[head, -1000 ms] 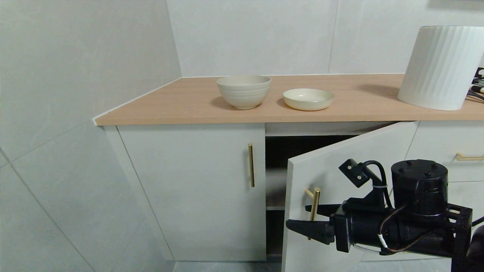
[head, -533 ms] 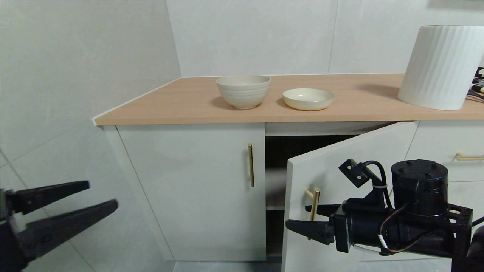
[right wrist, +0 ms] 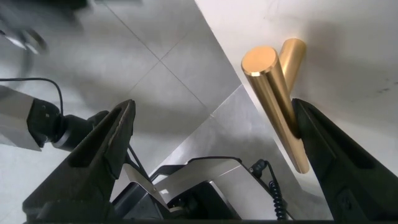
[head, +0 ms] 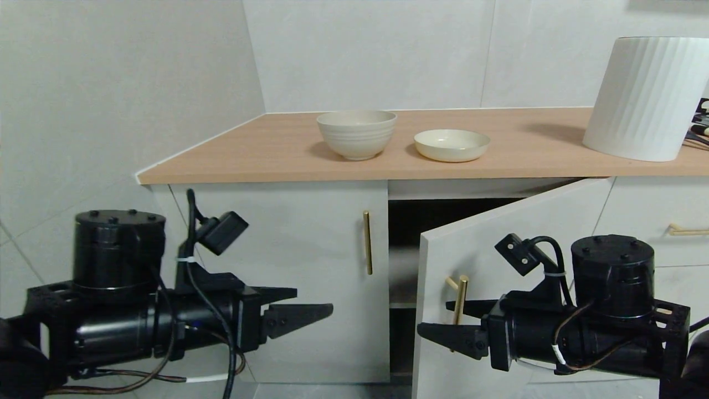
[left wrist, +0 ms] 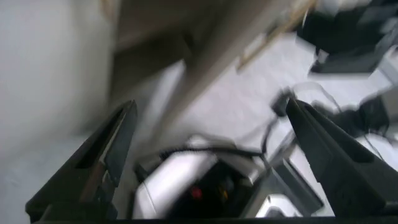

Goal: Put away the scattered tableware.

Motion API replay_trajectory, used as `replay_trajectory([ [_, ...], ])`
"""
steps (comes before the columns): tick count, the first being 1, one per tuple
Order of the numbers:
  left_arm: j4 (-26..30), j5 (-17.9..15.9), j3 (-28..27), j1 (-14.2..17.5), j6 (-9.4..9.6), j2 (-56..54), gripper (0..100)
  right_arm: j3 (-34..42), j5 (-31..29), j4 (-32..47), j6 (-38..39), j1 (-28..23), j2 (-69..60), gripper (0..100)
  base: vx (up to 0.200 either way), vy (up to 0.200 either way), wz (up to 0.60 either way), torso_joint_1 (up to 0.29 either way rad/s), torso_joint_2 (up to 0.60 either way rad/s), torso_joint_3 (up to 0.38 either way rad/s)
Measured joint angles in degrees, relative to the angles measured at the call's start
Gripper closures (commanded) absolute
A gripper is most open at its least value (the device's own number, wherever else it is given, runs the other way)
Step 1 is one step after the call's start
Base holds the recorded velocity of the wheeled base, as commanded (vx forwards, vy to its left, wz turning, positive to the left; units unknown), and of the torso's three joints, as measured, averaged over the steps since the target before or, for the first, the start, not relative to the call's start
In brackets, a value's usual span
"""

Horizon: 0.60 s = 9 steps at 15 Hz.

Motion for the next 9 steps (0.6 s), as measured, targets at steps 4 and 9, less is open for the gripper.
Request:
replay_trajectory([
  [4,-2.6,0.1,1.2,-3.2,-2.13,5.4,100,0.1,0.0,0.1,0.0,0.0,0.4,0,0.000,0.000,0.00,0.000,0.00,0.000],
  [9,-12.1,0.2,-2.8,-3.9,-2.21,12.1,100,0.2,0.0,0.2,0.0,0.1,0.5,0,0.000,0.000,0.00,0.000,0.00,0.000],
])
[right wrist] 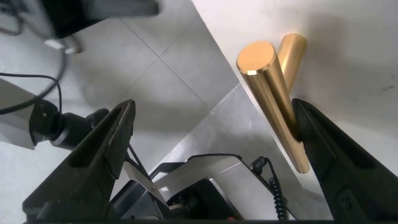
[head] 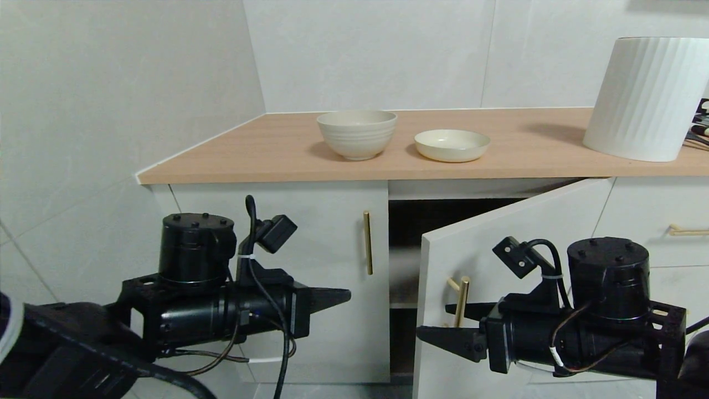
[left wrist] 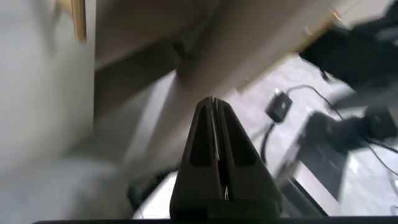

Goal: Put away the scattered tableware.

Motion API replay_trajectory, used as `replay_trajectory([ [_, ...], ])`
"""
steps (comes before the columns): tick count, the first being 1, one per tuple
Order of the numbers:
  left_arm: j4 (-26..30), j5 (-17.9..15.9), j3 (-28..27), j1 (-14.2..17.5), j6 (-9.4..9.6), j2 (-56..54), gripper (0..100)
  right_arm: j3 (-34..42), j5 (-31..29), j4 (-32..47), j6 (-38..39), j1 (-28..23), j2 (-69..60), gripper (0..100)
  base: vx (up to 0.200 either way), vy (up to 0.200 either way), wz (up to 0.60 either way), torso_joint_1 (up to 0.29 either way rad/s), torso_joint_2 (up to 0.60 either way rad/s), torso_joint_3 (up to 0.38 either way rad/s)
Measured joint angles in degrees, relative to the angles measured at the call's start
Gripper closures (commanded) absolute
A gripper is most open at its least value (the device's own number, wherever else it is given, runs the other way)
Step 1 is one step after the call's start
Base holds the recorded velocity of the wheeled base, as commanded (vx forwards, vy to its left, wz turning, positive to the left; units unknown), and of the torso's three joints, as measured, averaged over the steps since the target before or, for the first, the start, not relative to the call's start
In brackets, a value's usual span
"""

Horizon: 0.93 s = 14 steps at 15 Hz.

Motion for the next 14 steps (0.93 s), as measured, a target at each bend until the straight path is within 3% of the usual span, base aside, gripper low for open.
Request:
replay_trajectory([
  [3,-11.5,1.2,-2.0,-1.5,-0.69,8.8,100,0.2,0.0,0.0,-0.1,0.0,0.0,0,0.000,0.000,0.00,0.000,0.00,0.000],
  [5,-18.3,4.3,-5.2,-4.3,-3.95,14.5,100,0.3,0.0,0.0,-0.1,0.0,0.0,0,0.000,0.000,0.00,0.000,0.00,0.000],
  [7,-19.7,6.7,-8.2,-6.8,-5.56,18.5,100,0.3,0.0,0.1,-0.1,0.0,0.1,0,0.000,0.000,0.00,0.000,0.00,0.000],
  [14,-20.4,10.1,-15.1,-13.6,-5.69,23.8,100,0.7,-0.2,0.1,-0.5,0.0,-0.7,0,0.000,0.000,0.00,0.000,0.00,0.000],
])
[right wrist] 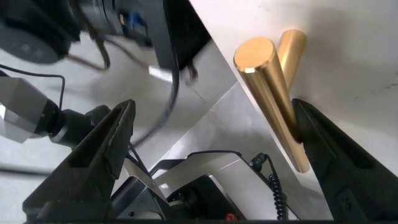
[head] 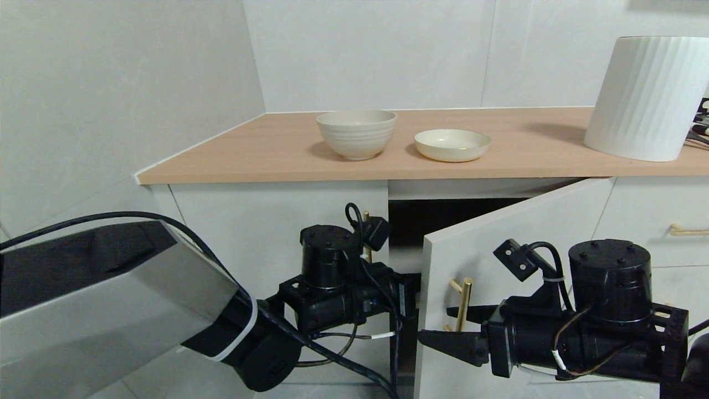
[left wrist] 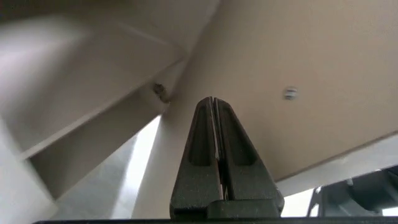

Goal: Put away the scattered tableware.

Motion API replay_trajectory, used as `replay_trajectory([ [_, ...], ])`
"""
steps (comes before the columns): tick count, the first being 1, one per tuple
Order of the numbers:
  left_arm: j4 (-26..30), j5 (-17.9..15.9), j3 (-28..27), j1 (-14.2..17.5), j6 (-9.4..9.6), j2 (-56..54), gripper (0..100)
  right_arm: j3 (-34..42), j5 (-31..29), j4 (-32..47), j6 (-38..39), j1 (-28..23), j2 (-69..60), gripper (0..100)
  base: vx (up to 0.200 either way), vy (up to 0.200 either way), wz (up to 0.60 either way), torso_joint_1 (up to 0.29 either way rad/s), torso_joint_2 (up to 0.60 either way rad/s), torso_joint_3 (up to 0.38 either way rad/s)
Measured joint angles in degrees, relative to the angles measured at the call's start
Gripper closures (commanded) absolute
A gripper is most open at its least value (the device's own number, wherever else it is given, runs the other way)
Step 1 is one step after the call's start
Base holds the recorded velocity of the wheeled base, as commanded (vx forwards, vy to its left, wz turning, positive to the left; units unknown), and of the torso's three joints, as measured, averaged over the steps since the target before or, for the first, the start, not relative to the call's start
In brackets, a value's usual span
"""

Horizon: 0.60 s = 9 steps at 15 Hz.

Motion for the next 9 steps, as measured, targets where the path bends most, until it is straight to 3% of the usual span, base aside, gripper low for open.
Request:
replay_trajectory([
  [3,-3.1,0.8,0.0,-1.2,0.00,1.2,100,1.5,-0.7,-2.5,-0.2,-0.8,-1.3,0,0.000,0.000,0.00,0.000,0.00,0.000],
  [9,-4.9,1.5,1.1,-2.1,-0.06,0.9,100,2.4,-10.7,-4.4,-3.2,-2.6,-2.1,0,0.000,0.000,0.00,0.000,0.00,0.000],
])
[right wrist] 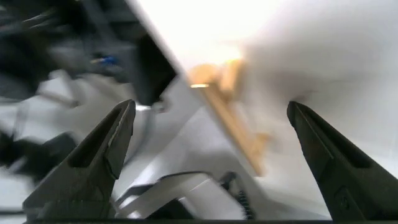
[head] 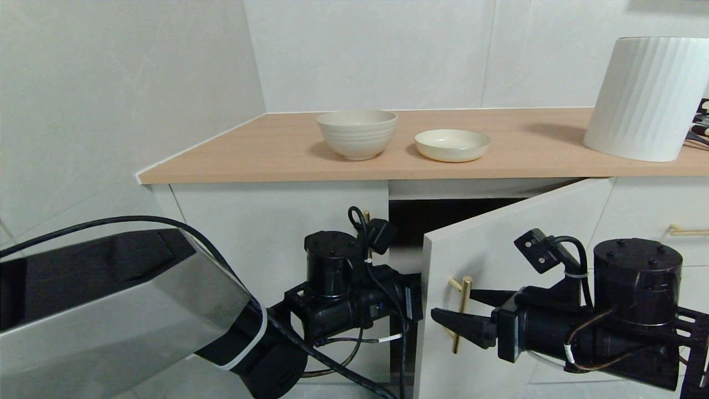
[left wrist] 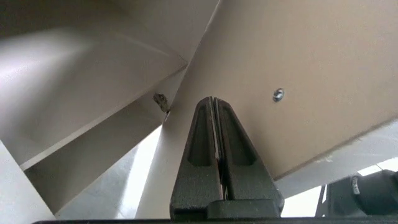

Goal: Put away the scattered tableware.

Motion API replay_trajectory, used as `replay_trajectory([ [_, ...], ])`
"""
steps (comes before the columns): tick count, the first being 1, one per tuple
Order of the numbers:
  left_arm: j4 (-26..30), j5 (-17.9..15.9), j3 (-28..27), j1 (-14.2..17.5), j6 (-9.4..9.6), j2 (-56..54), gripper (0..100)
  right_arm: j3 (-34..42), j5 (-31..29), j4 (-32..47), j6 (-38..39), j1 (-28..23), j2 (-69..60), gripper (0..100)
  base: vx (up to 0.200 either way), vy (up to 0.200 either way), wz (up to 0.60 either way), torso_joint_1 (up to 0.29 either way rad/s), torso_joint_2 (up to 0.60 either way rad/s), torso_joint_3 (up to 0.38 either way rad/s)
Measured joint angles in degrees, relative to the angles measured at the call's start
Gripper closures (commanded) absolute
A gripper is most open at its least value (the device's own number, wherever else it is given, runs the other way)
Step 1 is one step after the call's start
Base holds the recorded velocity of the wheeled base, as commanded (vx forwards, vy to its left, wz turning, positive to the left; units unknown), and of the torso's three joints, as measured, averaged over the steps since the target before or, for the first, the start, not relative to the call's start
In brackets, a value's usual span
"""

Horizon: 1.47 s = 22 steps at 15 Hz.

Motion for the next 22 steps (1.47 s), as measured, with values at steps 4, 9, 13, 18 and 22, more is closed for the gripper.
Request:
replay_trajectory([
  [4,-0.4,-0.4,1.0,-0.3,-0.11,-1.1,100,2.7,-1.6,5.8,-0.5,-1.7,-4.4,0,0.000,0.000,0.00,0.000,0.00,0.000],
  [9,-0.6,-0.3,1.1,-1.7,-2.44,-1.5,100,4.0,4.4,23.0,-0.6,-2.6,-18.4,0,0.000,0.000,0.00,0.000,0.00,0.000],
  [13,0.4,-0.4,1.2,-2.4,-2.41,-1.5,100,4.2,5.9,26.2,-0.6,-2.5,-24.5,0,0.000,0.000,0.00,0.000,0.00,0.000],
  [18,1.7,-0.3,0.4,-3.1,-2.38,-1.6,100,4.5,6.0,26.3,-0.6,-2.1,-25.8,0,-0.120,0.000,0.00,0.001,0.00,-0.003],
  [22,3.5,-0.6,-2.0,-3.1,-2.38,-1.1,100,4.6,6.0,26.3,-0.6,-2.0,-26.1,0,0.000,0.000,0.00,0.000,0.00,0.000],
])
